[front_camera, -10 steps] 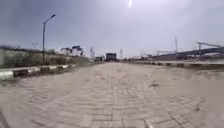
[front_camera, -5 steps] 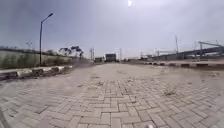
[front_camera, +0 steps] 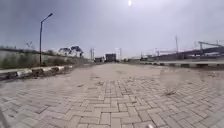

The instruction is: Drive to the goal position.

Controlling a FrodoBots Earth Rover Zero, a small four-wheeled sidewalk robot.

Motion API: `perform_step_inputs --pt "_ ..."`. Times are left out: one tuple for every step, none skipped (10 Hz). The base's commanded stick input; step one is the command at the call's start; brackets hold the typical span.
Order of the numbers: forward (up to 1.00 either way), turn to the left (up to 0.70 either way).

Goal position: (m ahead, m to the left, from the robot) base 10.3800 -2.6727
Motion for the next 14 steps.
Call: perform_step_inputs --pt "0.16 0.00" --pt "1.00 0.00" --pt "1.00 0.00" --pt "1.00 0.00" --pt "1.00 0.00" --pt "1.00 0.00" --pt "1.00 0.00" --pt "1.00 0.00" --pt "1.00 0.00" --pt "1.00 0.00" --pt "1.00 0.00" --pt "1.00 0.00" --pt "1.00 0.00" --pt "1.00 0.00"
